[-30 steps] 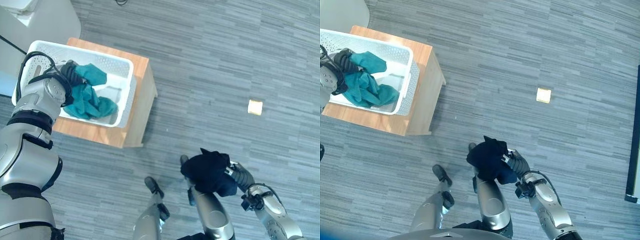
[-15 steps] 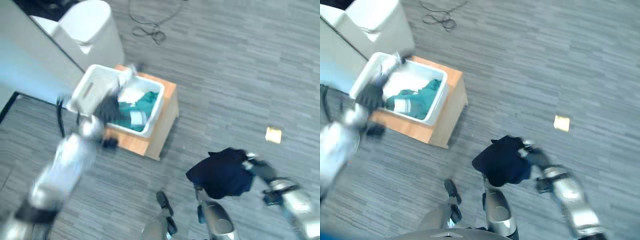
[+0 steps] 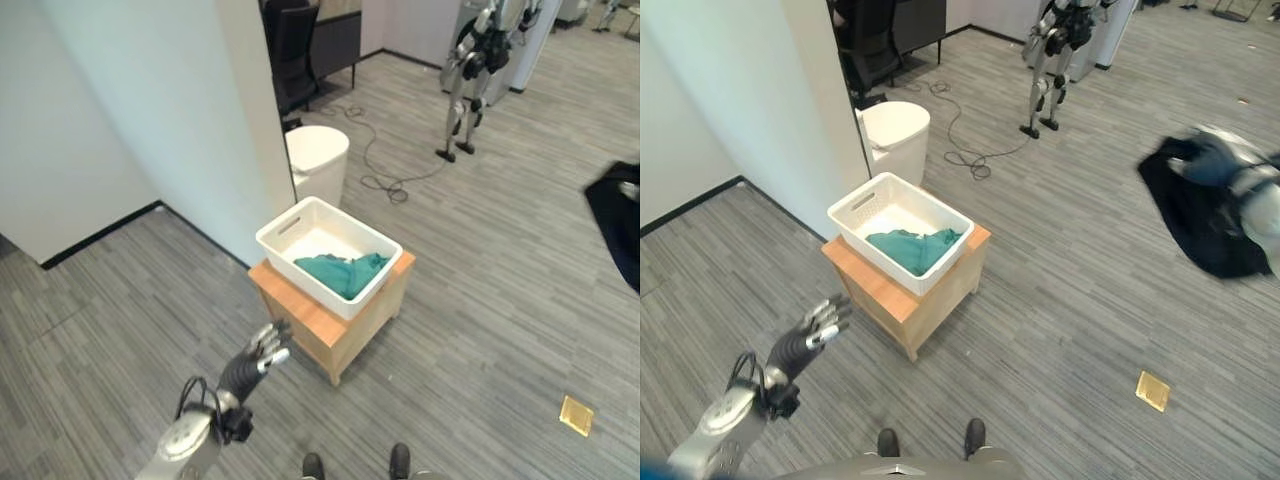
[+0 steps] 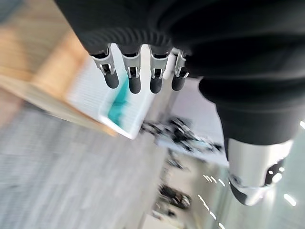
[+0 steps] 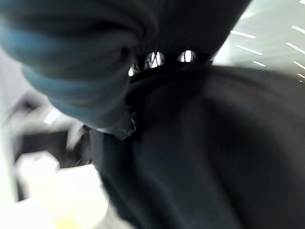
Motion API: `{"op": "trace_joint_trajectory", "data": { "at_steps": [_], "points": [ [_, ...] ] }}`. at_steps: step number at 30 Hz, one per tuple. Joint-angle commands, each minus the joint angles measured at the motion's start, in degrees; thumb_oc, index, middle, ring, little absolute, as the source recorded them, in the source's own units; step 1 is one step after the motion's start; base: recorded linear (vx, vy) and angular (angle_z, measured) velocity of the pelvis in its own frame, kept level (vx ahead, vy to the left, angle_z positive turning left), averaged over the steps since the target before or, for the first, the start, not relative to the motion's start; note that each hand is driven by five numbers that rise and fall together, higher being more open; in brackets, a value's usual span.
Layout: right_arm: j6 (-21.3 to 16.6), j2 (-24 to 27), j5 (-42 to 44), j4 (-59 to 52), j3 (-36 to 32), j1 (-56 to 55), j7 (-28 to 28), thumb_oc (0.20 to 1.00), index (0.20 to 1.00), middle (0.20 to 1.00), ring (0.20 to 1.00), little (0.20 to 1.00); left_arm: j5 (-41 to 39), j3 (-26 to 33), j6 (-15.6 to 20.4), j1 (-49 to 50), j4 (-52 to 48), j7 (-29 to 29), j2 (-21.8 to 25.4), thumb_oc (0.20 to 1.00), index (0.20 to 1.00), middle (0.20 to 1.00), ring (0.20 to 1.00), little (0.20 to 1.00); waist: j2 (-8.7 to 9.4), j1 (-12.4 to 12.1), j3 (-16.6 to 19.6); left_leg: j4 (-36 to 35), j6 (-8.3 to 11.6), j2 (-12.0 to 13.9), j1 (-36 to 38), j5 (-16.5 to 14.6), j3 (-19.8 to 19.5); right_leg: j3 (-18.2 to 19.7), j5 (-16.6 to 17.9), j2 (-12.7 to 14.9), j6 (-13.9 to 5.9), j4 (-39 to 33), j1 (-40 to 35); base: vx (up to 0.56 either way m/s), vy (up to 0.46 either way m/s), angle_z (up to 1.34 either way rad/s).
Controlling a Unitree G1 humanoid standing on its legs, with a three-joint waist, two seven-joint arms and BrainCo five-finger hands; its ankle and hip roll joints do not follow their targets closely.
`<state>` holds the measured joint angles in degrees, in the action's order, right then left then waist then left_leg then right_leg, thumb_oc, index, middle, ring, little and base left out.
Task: Pick up bed clothes into laundry basket.
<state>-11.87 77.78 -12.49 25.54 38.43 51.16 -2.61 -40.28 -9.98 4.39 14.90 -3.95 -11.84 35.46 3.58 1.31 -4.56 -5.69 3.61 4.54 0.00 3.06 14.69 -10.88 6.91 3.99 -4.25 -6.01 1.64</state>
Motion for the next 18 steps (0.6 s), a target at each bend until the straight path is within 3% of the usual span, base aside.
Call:
{"op": "trace_joint_trajectory", "data": {
  "at_steps": [1, 2, 3, 4, 7, 9, 10, 13, 18],
  "points": [
    [2.90, -1.02, -15.54, 12.30, 17.30, 22.61, 4.36, 0.200, 0.200, 0.200, 0.200, 0.200, -1.55, 0.78, 0.16, -0.22, -1.99, -3.19, 4.80, 1.000, 1.000, 1.000, 1.000, 1.000, 0.89, -1.64, -1.79, 0.69, 3.33, 4.38, 0.75, 0.70, -3.47, 0.30, -5.54, 2.14, -3.85, 1.47, -1.95, 0.00, 0.006, -0.07],
    [4.16, -3.98, -19.10, 17.91, 21.85, 28.15, 5.48, 0.200, 0.200, 0.200, 0.200, 0.200, -1.62, 0.96, -0.04, 0.32, -3.08, -3.56, 5.58, 1.000, 1.000, 1.000, 1.000, 1.000, 0.72, -2.29, -1.56, 0.69, 3.34, 4.30, 0.73, 0.73, -3.80, 0.13, -5.58, 2.19, -3.83, 1.41, -2.24, 0.00, 0.000, 0.00],
    [6.45, -9.49, -18.08, 24.47, 18.99, 30.21, 7.72, 0.200, 0.200, 0.200, 0.200, 0.200, -3.34, 1.22, -0.09, 0.23, -2.48, -3.21, 4.90, 1.000, 1.000, 1.000, 1.000, 1.000, 0.11, -2.92, -1.41, 0.69, 3.27, 4.21, 0.94, 0.69, -4.00, 0.21, -5.74, 2.26, -3.79, 1.49, -2.54, 0.01, -0.007, 0.15],
    [6.40, -9.67, -18.09, 24.64, 19.01, 30.28, 7.81, 0.200, 0.200, 0.200, 0.200, 0.200, -3.36, 1.36, -0.10, 0.29, -2.50, -3.22, 4.93, 1.000, 1.000, 1.000, 1.000, 1.000, 0.20, -2.80, -1.30, 0.69, 3.23, 4.16, 0.67, 0.93, -4.02, 0.21, -5.52, 2.30, -3.75, 1.43, -2.31, 0.01, -0.015, 0.15],
    [9.34, -21.06, -12.88, 39.89, 14.47, 34.19, 9.88, 0.200, 0.200, 0.200, 0.200, 0.200, -4.14, 2.56, -0.39, 0.40, 1.01, -1.33, 3.77, 1.000, 1.000, 1.000, 1.000, 1.000, -0.02, -4.84, -0.81, 0.69, 3.05, 3.80, 1.23, 0.98, -4.52, 0.10, -5.75, 2.51, -3.57, 1.44, -3.27, -0.01, -0.033, 0.09],
    [10.96, -27.43, -8.11, 46.37, 8.76, 33.40, 11.51, 0.200, 0.200, 0.200, 0.200, 0.200, -3.24, 3.07, -0.21, -0.31, 2.15, -0.13, 3.62, 1.000, 1.000, 1.000, 1.000, 1.000, -0.81, -5.89, -0.22, 0.69, 2.94, 3.56, 0.93, 1.31, -4.65, 0.01, -5.50, 2.62, -3.51, 1.34, -3.18, 0.00, -0.012, 0.02],
    [10.99, -29.98, -8.95, 47.67, 9.26, 33.88, 10.74, 0.200, 0.200, 0.200, 0.200, 0.200, -3.03, 3.33, -0.19, -0.48, 1.90, -0.12, 3.93, 1.000, 1.000, 1.000, 1.000, 1.000, -1.04, -6.23, 0.07, 0.69, 2.93, 3.49, 0.87, 1.36, -4.69, 0.02, -5.48, 2.70, -3.52, 1.26, -3.21, 0.01, 0.005, 0.06],
    [11.45, -34.26, -11.26, 48.86, 9.78, 35.41, 10.76, 0.200, 0.200, 0.200, 0.200, 0.200, -3.77, 3.16, -0.07, -0.79, 0.78, -0.37, 3.69, 1.000, 1.000, 1.000, 1.000, 1.000, -2.22, -7.12, 0.46, 0.69, 2.84, 3.13, 0.64, 1.46, -5.09, -0.37, -5.37, 3.06, -3.67, 1.09, -3.42, 0.01, 0.011, 0.11],
    [12.12, -33.76, -15.32, 49.57, 13.03, 38.32, 10.21, 0.200, 0.200, 0.200, 0.200, 0.200, -4.73, 2.72, -0.30, 0.15, 0.50, -0.56, 3.08, 1.000, 1.000, 1.000, 1.000, 1.000, -3.31, -8.31, 0.09, 0.69, 2.50, 2.01, -0.70, 1.44, -7.73, -2.28, -5.70, 3.65, -3.89, 1.01, -3.99, 0.02, 0.010, 0.23]
  ]
}}
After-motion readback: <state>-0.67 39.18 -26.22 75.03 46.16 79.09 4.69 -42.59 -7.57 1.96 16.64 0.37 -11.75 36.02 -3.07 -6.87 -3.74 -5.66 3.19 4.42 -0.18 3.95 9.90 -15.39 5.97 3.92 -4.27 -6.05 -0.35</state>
